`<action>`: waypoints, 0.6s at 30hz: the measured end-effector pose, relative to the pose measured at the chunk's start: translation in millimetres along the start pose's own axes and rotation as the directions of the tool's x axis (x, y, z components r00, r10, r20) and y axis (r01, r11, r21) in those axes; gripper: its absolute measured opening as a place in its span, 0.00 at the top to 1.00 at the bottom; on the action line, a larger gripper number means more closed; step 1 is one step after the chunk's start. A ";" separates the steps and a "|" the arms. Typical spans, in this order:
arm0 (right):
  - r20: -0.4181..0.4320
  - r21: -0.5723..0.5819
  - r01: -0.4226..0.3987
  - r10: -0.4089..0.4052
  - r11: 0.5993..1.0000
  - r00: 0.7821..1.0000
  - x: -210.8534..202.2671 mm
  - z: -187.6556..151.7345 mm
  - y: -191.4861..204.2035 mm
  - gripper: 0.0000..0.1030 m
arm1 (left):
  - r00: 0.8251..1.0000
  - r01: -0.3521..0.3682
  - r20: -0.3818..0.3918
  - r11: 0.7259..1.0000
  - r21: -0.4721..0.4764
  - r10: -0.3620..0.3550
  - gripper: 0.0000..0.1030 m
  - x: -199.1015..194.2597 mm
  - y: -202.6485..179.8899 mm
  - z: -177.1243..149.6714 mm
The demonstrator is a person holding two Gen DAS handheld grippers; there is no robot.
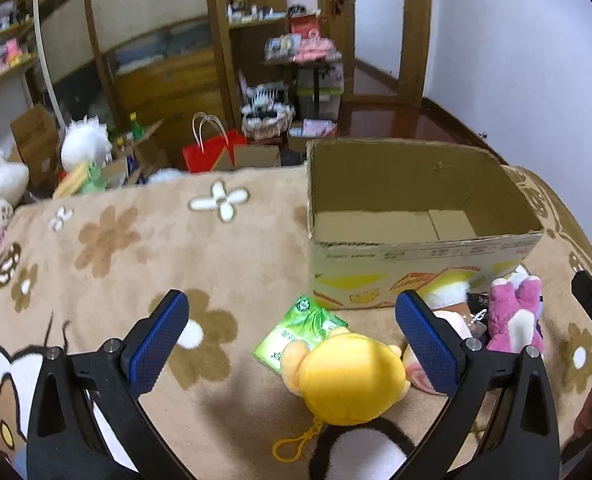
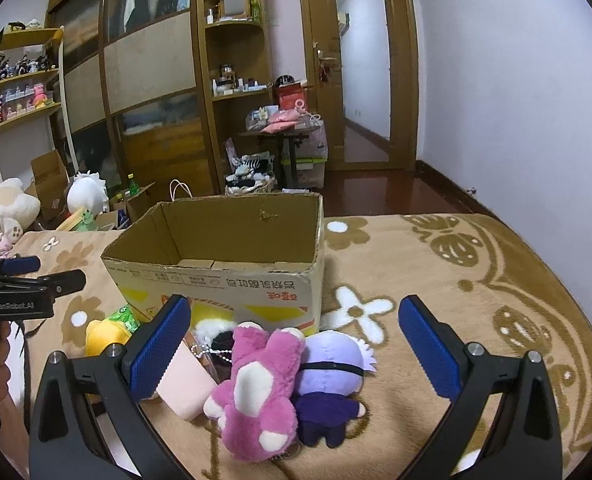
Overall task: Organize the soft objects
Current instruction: 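Close the left gripper on the yellow plush dog while the right grips the pink bear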
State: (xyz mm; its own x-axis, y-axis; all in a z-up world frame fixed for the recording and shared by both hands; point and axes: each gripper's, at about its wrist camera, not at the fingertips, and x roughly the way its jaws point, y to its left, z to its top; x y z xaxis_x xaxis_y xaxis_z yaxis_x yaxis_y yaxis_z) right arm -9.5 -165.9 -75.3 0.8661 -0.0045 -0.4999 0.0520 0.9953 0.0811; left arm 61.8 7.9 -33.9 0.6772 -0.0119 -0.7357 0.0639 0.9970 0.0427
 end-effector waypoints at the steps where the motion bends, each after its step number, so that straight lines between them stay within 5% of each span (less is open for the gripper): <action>1: -0.007 0.001 -0.001 0.001 1.000 1.000 3.3 -0.1 0.1 0.00 | 1.000 -0.002 -0.009 1.000 -0.007 0.002 0.01 3.4 1.8 0.3; 18: -0.154 0.023 -0.051 0.054 0.998 0.987 51.1 -18.1 1.5 0.00 | 0.975 0.077 -0.208 0.996 -0.034 -0.082 0.01 45.1 3.7 -6.4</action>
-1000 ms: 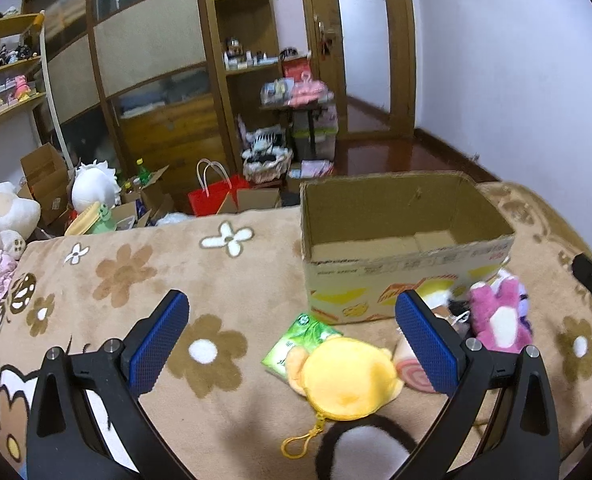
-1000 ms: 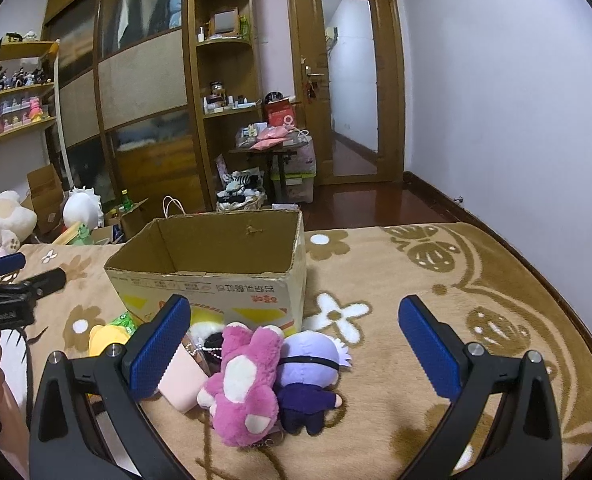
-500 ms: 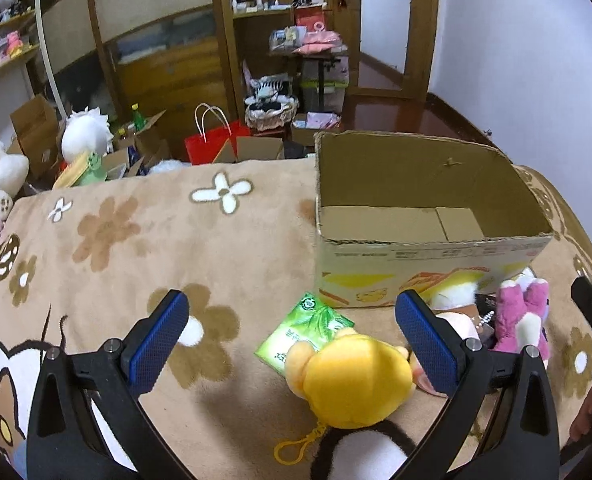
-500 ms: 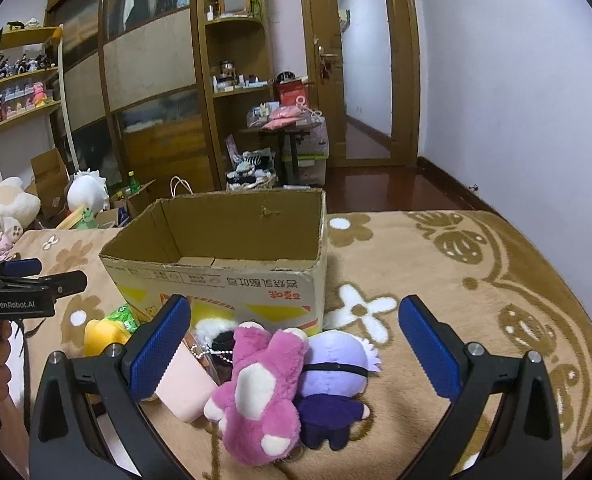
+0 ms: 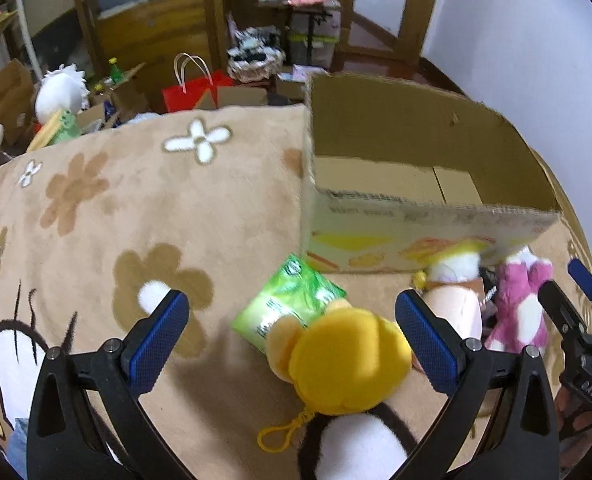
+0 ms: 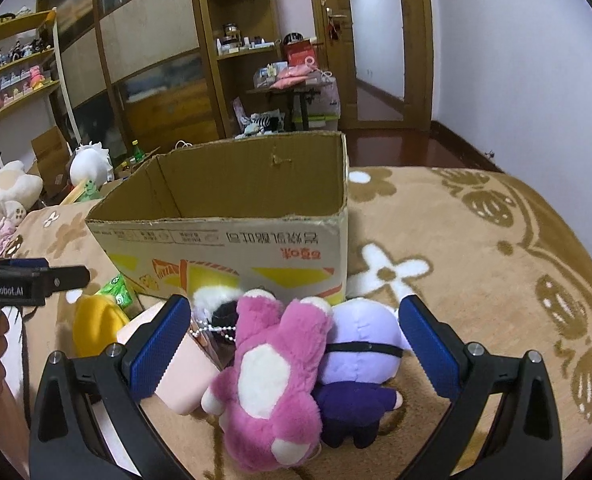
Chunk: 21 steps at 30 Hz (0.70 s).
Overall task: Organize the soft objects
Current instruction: 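Close the left gripper on the yellow plush dog while the right grips the pink bear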
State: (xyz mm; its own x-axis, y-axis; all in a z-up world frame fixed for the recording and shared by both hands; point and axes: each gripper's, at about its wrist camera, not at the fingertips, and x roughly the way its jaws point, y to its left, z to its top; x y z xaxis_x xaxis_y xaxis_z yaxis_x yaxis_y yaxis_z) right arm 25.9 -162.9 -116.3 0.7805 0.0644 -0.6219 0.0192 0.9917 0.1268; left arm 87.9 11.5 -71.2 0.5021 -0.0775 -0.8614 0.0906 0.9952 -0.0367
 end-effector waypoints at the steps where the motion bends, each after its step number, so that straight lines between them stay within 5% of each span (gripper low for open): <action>1: -0.007 0.005 -0.004 0.004 1.000 1.000 2.0 -0.5 -1.4 0.00 | 1.000 -0.004 -0.009 1.000 0.012 0.004 0.01 1.0 -2.8 -2.0; 21: -0.118 0.035 0.022 -0.018 0.999 0.993 30.6 -17.5 -8.4 0.00 | 0.993 -0.026 -0.111 0.988 0.153 0.043 0.01 24.1 -40.0 -25.9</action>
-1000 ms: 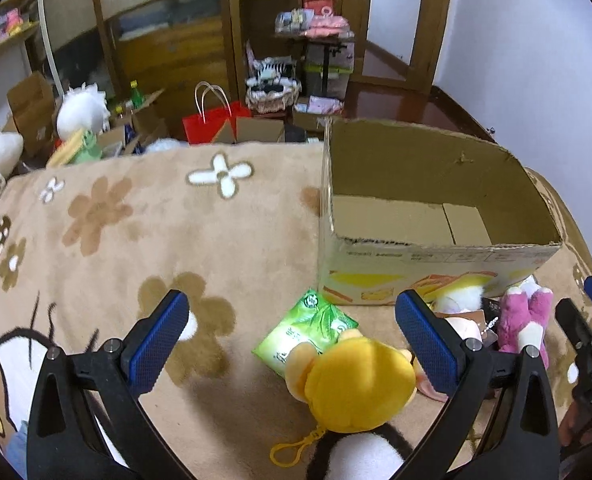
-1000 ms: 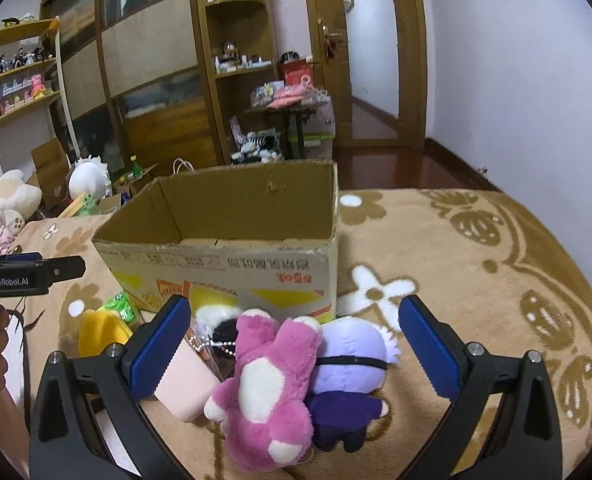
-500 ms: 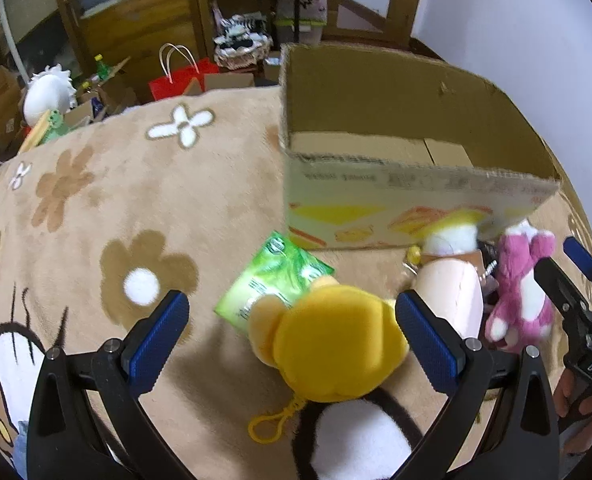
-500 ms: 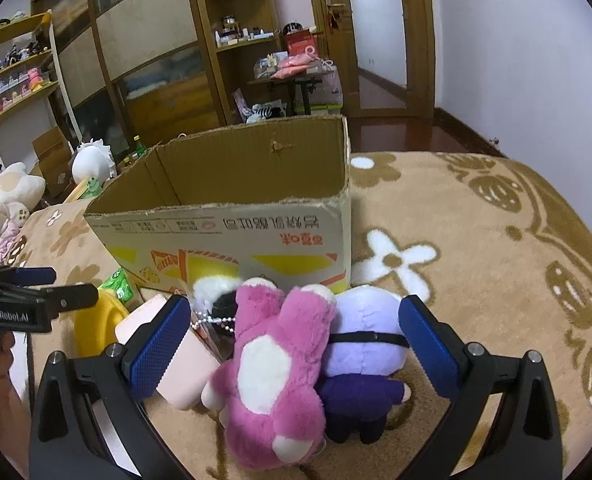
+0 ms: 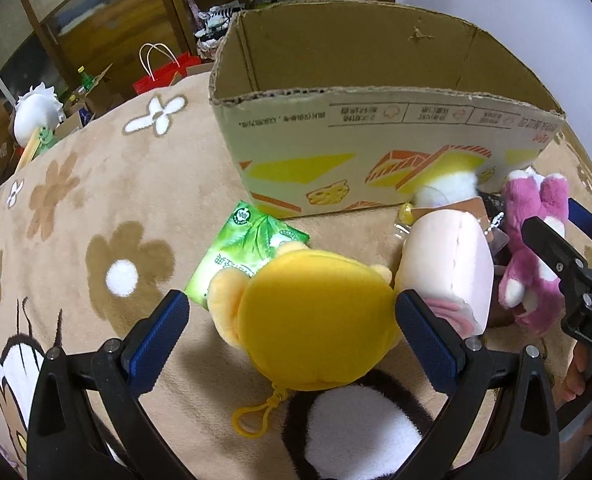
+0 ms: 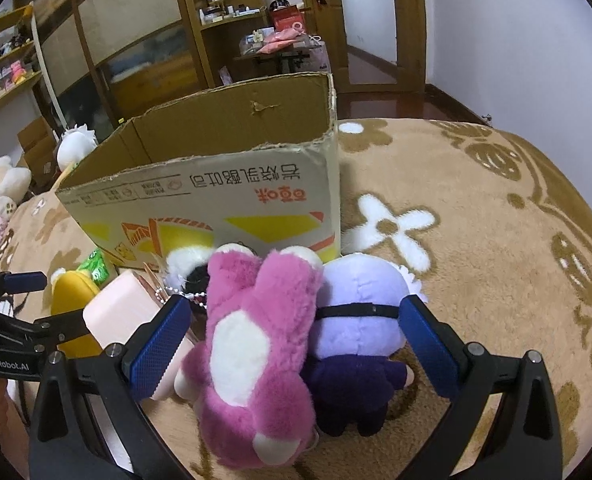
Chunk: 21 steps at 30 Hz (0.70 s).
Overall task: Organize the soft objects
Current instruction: 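Close the left gripper on the yellow plush dog while the right grips the pink bear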
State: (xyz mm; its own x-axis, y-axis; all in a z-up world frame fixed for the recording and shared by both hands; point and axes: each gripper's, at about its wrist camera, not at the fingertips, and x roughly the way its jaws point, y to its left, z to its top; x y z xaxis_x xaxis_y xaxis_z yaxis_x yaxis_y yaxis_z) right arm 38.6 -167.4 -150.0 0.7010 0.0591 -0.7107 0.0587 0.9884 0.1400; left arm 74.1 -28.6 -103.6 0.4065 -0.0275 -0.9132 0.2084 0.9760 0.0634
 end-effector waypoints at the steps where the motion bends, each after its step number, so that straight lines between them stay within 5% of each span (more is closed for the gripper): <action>1: 0.001 -0.001 0.002 -0.002 1.000 1.000 -0.2 -0.6 0.5 0.00 | 1.000 0.000 -0.007 1.000 -0.001 0.000 0.01 1.2 -0.2 -0.3; 10: 0.019 -0.063 0.011 -0.010 0.998 1.000 -6.0 -4.7 14.1 0.00 | 0.999 0.026 -0.038 1.000 0.000 -0.026 0.15 5.8 -5.2 -3.4; 17: 0.033 -0.108 0.041 -0.038 0.993 0.999 -10.3 -5.1 21.3 0.19 | 0.999 0.031 -0.034 1.000 -0.007 -0.031 0.28 5.4 -6.4 -5.1; 21: 0.034 -0.111 0.033 -0.029 0.993 0.999 -12.5 -5.7 22.8 0.20 | 0.999 0.031 -0.024 0.999 -0.010 -0.031 0.31 2.1 -5.6 -5.9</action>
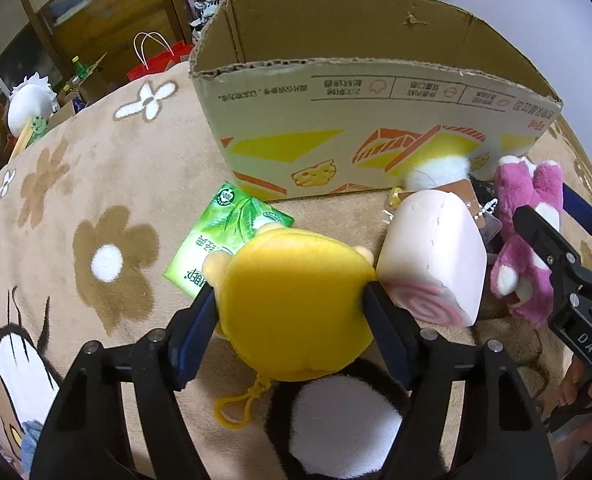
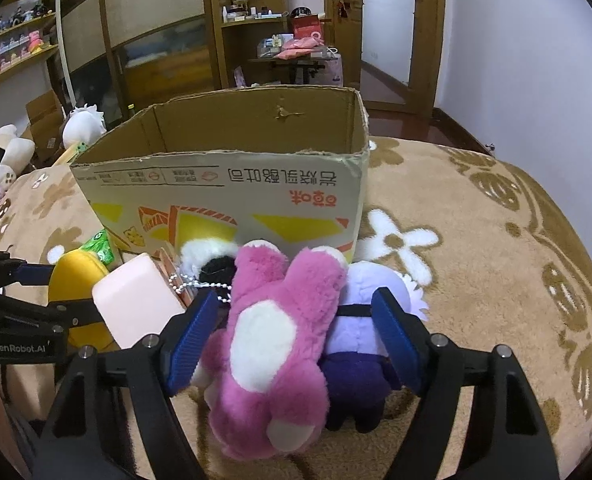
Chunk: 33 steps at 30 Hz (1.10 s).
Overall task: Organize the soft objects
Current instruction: 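Close the left gripper on the yellow plush dog while the right grips the pink bear, then lift both plush toys and carry them over the open cardboard box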
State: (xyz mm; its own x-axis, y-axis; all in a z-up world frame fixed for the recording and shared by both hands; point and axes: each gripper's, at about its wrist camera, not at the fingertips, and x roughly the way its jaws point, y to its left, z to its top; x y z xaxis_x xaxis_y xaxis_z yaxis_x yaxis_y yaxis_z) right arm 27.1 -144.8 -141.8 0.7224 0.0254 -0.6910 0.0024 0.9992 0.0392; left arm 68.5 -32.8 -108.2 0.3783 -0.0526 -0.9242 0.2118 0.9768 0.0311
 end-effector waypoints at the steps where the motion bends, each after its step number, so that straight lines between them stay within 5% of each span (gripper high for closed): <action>1: 0.001 -0.003 0.000 0.000 1.000 1.000 -0.6 0.0 1.0 0.20 | 1.000 0.000 0.002 1.000 -0.001 0.000 0.31 -0.9 0.0 -0.1; 5: 0.001 -0.017 -0.003 0.003 1.000 1.000 -2.7 0.1 5.4 0.21 | 1.000 0.014 0.012 0.999 -0.033 -0.014 0.32 -3.7 2.9 -1.4; 8: -0.014 -0.039 -0.043 0.043 0.998 0.999 -1.5 0.1 12.3 0.38 | 1.000 0.012 0.025 0.999 -0.043 -0.011 0.32 -5.2 5.1 -0.7; 14: -0.057 -0.055 -0.055 0.052 0.997 0.997 11.1 -3.8 19.0 0.39 | 0.999 -0.003 0.041 0.999 -0.035 0.004 0.33 -7.0 5.2 -1.1; 17: -0.075 -0.027 -0.064 0.062 0.998 0.995 16.0 -4.7 15.7 0.51 | 0.998 -0.009 0.062 0.999 -0.043 0.012 0.34 -9.6 6.9 -0.6; 24: -0.046 0.000 -0.066 0.066 0.998 0.997 10.5 -4.2 11.7 0.59 | 0.992 -0.035 0.120 0.998 -0.058 0.041 0.35 -22.6 7.0 -2.9; 33: 0.064 0.004 -0.064 0.064 0.998 0.996 -23.1 1.6 11.5 0.59 | 0.939 -0.062 0.329 0.991 -0.114 0.097 0.35 -74.8 14.6 -13.0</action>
State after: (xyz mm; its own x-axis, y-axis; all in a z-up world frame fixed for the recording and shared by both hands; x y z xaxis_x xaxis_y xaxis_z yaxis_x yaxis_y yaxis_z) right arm 11.6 -134.0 -124.2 0.7638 0.0874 -0.6396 -0.0414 0.9954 0.0866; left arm 31.6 -11.9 -43.6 0.6726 -0.0231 -0.7396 0.0834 0.9955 0.0447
